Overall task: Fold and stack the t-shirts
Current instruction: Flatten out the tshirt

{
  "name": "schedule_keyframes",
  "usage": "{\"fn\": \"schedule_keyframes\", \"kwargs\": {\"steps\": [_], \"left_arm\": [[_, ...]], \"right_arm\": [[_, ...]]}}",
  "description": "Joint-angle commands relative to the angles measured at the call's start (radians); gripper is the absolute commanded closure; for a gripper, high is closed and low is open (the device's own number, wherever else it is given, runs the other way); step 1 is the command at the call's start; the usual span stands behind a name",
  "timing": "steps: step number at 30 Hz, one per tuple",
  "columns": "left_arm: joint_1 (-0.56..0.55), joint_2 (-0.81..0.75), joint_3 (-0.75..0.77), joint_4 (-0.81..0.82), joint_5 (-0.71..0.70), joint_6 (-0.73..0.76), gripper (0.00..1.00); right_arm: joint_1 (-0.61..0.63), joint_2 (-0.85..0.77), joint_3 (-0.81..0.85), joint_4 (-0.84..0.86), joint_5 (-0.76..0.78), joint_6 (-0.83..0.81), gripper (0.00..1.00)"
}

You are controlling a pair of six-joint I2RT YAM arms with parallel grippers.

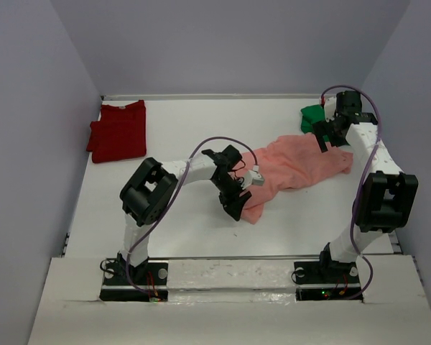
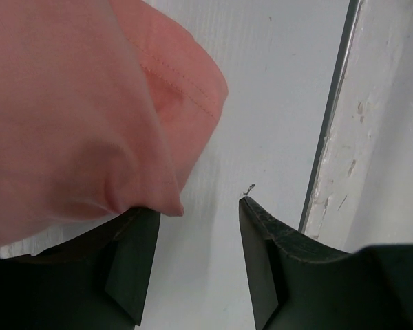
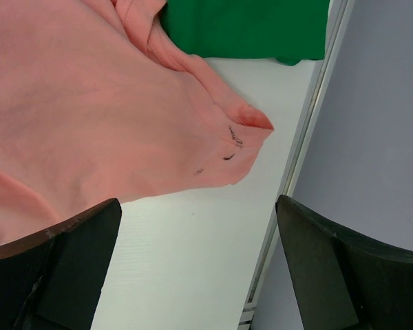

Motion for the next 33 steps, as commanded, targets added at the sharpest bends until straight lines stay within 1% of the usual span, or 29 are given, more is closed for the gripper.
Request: {"fn": "schedule_keyframes", "kwargs": {"steps": [1,3,5,6,14,15,17,18,19,20,24,27,30,31,32,33], "left_arm": [[-0.011,0.007,0.055,0.009,-0.017,-0.032,0.41],[-0.011,0.013,0.061,0.018,-0.024,-0.039,0.44],[-0.011,0.018,0.070,0.026,-0.034,-0.047,0.51],[-0.013,0.021,0.073,0.029,-0.038,-0.050,0.58],[-0.023,0.032,0.079,0.051,-0.098,-0.070,0.67],[-0.027,0.033,0.076,0.054,-0.104,-0.076,0.70],[-0.030,0.035,0.076,0.064,-0.121,-0.079,0.77],[-0.033,0.036,0.078,0.069,-0.132,-0.087,0.88],[-0.039,0.038,0.078,0.069,-0.154,-0.087,0.95],[-0.040,0.038,0.078,0.072,-0.167,-0.089,1.00],[-0.054,0.033,0.078,0.080,-0.221,-0.102,1.00],[-0.062,0.012,0.073,0.089,-0.294,-0.112,1.00],[-0.063,-0.025,0.063,0.095,-0.380,-0.119,1.00],[-0.065,-0.037,0.058,0.101,-0.442,-0.119,1.00],[-0.065,-0.051,0.050,0.106,-0.443,-0.121,1.00],[-0.066,-0.083,0.035,0.112,-0.519,-0.119,1.00]], "right_arm": [[-0.004,-0.012,-0.012,0.006,-0.023,0.014,0.01],[-0.004,-0.012,-0.014,0.008,-0.026,0.016,0.01],[-0.004,-0.010,-0.017,0.008,-0.026,0.014,0.01],[-0.004,-0.010,-0.017,0.011,-0.026,0.016,0.01],[-0.004,-0.010,-0.020,0.008,-0.036,0.016,0.01],[-0.004,-0.010,-0.020,0.008,-0.039,0.016,0.01],[-0.004,-0.010,-0.020,0.008,-0.046,0.017,0.01],[-0.004,-0.012,-0.022,0.008,-0.046,0.017,0.01],[-0.004,-0.012,-0.023,0.008,-0.049,0.017,0.01],[-0.004,-0.012,-0.023,0.008,-0.049,0.017,0.01],[-0.004,-0.018,-0.029,0.008,-0.055,0.016,0.01],[-0.004,-0.017,-0.032,0.008,-0.056,0.016,0.01],[-0.004,-0.015,-0.029,0.008,-0.056,0.014,0.01],[-0.004,-0.015,-0.028,0.008,-0.061,0.014,0.01],[-0.004,-0.015,-0.023,0.008,-0.062,0.014,0.01],[-0.004,-0.017,-0.019,0.006,-0.065,0.013,0.01]]}}
